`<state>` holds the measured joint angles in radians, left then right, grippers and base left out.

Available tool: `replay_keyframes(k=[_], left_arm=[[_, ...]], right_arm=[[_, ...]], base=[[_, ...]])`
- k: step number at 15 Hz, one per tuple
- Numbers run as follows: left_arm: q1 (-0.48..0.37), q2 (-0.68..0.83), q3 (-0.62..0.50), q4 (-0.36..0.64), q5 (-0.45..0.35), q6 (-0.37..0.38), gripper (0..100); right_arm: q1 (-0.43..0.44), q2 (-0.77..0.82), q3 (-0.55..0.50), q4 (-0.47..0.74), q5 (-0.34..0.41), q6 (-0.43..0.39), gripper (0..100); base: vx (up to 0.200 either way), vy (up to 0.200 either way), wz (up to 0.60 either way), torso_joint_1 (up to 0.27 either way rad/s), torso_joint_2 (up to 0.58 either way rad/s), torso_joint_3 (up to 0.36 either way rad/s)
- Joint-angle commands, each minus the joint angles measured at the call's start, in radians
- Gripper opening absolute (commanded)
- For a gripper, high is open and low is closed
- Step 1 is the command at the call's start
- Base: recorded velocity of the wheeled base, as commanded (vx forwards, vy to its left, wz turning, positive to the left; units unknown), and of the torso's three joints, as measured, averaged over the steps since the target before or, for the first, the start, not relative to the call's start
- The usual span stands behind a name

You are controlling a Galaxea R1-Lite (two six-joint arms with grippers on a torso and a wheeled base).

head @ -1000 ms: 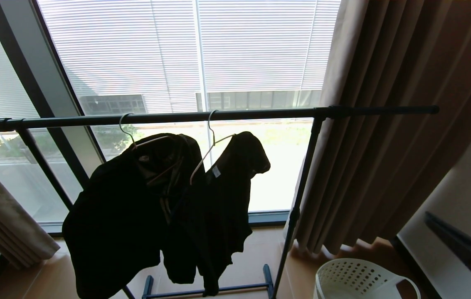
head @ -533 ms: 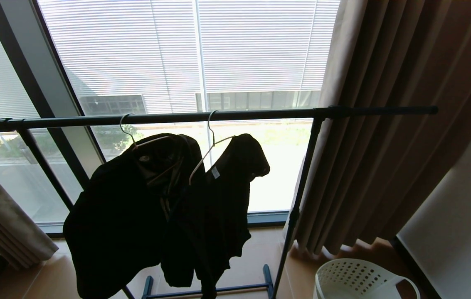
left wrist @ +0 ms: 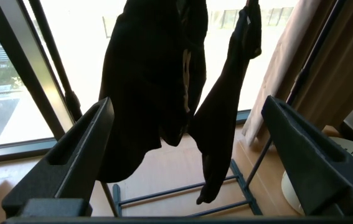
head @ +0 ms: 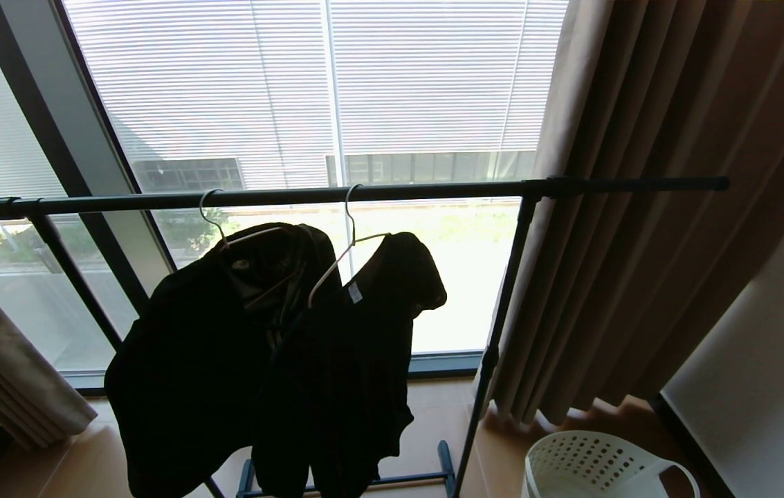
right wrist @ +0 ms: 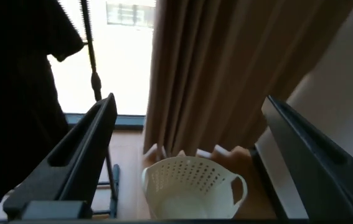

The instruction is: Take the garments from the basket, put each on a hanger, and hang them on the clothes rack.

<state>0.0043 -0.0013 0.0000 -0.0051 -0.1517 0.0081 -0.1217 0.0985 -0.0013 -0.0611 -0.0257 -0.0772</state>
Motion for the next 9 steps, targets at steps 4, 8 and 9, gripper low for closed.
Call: replay_keyframes(k=[4, 8, 9], left_arm=[[0.000, 0.001, 0.000, -0.001, 0.000, 0.001, 100], [0.000, 0.001, 0.000, -0.001, 0.000, 0.001, 100], [0.000, 0.001, 0.000, -0.001, 0.000, 0.001, 100]], right_arm=[[0.223, 0.000, 0.001, 0.001, 0.050, 0.022, 100], [0.123, -0.091, 0.001, 0.003, 0.020, 0.042, 100], [0.123, -0.091, 0.001, 0.004, 0.024, 0.043, 100]], base=[[0.000, 0.000, 0.00, 0.000, 0.00, 0.000], [0.000, 0.000, 0.00, 0.000, 0.00, 0.000], [0.000, 0.000, 0.00, 0.000, 0.00, 0.000]])
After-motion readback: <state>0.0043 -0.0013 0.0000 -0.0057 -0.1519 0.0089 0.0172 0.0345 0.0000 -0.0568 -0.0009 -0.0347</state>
